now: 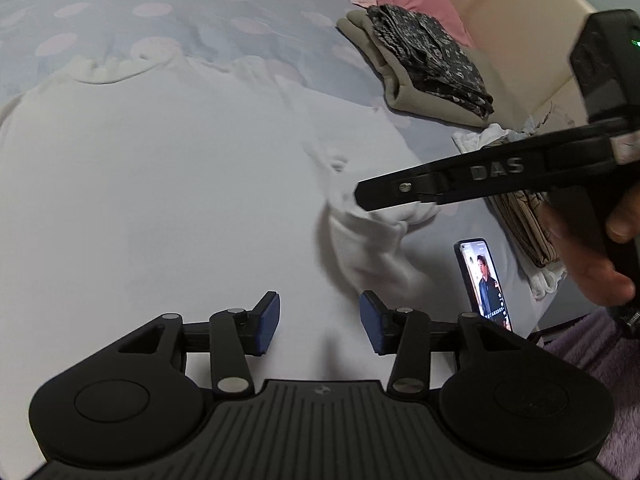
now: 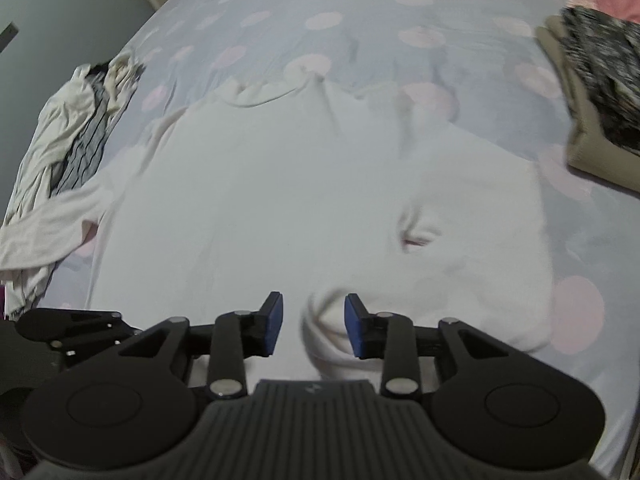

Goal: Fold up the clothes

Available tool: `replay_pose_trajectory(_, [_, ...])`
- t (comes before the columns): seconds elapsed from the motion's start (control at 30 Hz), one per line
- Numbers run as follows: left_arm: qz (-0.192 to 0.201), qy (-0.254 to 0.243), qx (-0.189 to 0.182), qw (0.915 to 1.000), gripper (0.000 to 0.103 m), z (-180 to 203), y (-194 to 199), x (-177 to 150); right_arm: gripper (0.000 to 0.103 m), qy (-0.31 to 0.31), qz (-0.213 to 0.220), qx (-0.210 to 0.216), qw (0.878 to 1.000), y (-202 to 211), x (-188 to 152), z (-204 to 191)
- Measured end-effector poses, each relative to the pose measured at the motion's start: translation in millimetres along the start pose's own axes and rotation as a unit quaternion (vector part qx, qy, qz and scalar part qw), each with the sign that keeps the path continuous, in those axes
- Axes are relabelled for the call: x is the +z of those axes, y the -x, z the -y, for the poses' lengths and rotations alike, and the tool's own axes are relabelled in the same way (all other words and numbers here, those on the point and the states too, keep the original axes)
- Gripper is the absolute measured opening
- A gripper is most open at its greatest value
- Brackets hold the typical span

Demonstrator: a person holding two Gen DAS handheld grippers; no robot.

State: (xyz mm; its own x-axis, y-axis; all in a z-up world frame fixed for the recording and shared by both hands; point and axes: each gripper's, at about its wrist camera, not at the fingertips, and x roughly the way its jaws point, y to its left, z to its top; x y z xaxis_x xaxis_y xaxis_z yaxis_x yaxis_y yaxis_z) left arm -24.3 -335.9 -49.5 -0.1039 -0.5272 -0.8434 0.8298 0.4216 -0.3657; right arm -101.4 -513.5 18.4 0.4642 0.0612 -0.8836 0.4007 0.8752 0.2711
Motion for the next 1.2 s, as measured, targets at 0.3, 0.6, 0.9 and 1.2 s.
replay_pose_trajectory(0.3, [0.005, 0.032, 0.0, 0.9995, 0.043, 18.7, -40.2, 25.5, 0.048, -0.048, 0.026, -0.062, 0.997, 26.6, -13.3, 53.0])
replay_pose_trajectory(0.6, [0.024, -0.01, 0.026, 0.9993, 0.002, 38.1, -47.5, 57.7, 0.048, -0.086, 0.045, -0.112, 0.989, 44.7, -25.1, 96.0])
replay_pose_trajectory(0.9, [0.132, -0.034, -0.01, 0.9905, 0.002, 54.5, 51.2, 117.1, 0.049, -0.072, 0.047, -0.114, 0.99, 42.4, -18.7, 100.9])
replay_pose_trajectory(1.2, [0.183, -0.019, 0.066, 0.9807, 0.002, -0.5, 121.6, 145.2, 0.049, -0.067, 0.041, -0.118, 0.99, 29.4, -8.4, 96.4])
